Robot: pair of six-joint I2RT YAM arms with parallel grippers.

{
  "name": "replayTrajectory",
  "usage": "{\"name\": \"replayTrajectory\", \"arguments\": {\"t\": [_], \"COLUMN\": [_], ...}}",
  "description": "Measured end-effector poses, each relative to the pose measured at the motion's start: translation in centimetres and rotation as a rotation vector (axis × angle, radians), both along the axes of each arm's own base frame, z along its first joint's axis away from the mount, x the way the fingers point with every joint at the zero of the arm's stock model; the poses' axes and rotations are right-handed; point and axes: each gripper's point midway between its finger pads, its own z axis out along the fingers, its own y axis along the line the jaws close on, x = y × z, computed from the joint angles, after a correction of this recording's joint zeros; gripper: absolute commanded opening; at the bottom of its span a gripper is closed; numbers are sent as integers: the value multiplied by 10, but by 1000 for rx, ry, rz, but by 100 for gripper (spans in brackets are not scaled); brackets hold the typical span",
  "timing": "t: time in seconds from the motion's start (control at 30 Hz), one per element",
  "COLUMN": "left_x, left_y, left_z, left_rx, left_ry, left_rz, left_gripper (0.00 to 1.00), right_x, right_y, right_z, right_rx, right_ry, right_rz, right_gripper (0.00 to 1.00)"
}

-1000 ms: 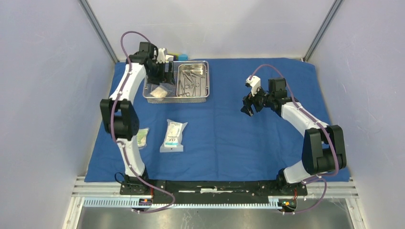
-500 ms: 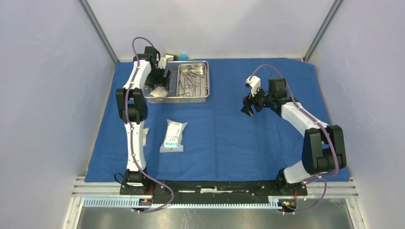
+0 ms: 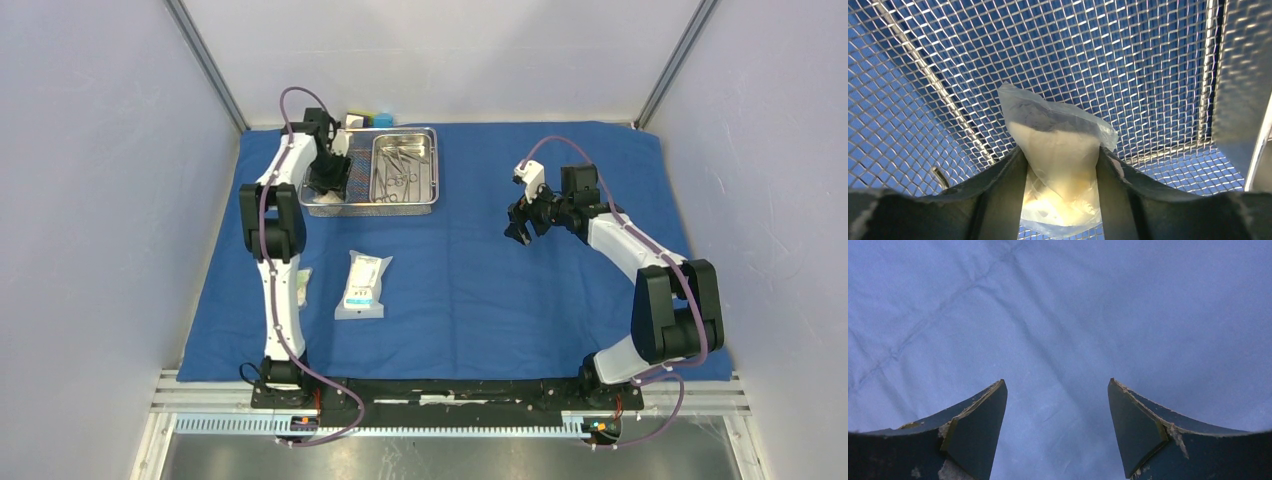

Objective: Open and lay out the surgical kit
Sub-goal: Pick up the medical item from the container, then place the medical item in the surgical kit.

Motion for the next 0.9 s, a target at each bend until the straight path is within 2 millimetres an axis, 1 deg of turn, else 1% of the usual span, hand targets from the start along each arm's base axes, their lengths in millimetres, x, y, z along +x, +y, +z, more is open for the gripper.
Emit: {"name": "replayTrajectory", "arguments": {"t": [0.13, 0.23, 0.33, 0.4, 0.47, 0.53, 0.57, 0.6, 0.67, 0.73, 0.8, 0.87, 0.9], "left_x": [-5, -3, -1, -1, -10, -27, -40, -52, -83, -115, -142, -173, -185], "left_y": [1, 1, 0, -1, -3, -5, -6, -7, -9, -12, -15, -17, -18], "left_z": [6, 21, 49, 74, 103, 126, 137, 144, 152, 150, 141, 124, 114], "left_rx": [1, 2, -4, -14, -29, -40, -50, -58, -69, -81, -86, -86, -85], "left_ry": [-10, -42, -100, -155, -210, -245, -265, -273, -271, -255, -228, -172, -144], "left_rz": [-3, -11, -15, -18, -24, -29, -33, -37, -44, -54, -63, -73, -78], "left_gripper": [52, 50, 49, 50, 51, 51, 51, 51, 51, 52, 53, 53, 53], "right_x": [-2, -2, -3, -3, -3, -3, -3, -3, -3, -3, -3, -3, -3], "right_y": [0, 0, 0, 0, 0, 0, 0, 0, 0, 0, 0, 0, 0], "right_z": [-1, -1, -2, -2, -2, -2, -2, -2, -2, -1, -1, 0, 0], "right_rx": [-1, -2, -2, -2, -2, -2, -1, -1, -1, 0, 2, 3, 4], "right_ry": [8, 11, 14, 14, 14, 15, 14, 14, 14, 13, 12, 12, 13], "right_rz": [0, 0, 0, 0, 0, 0, 0, 0, 1, 1, 3, 3, 2], "right_gripper": [81, 81, 81, 81, 81, 81, 81, 81, 81, 81, 81, 81, 81]}}
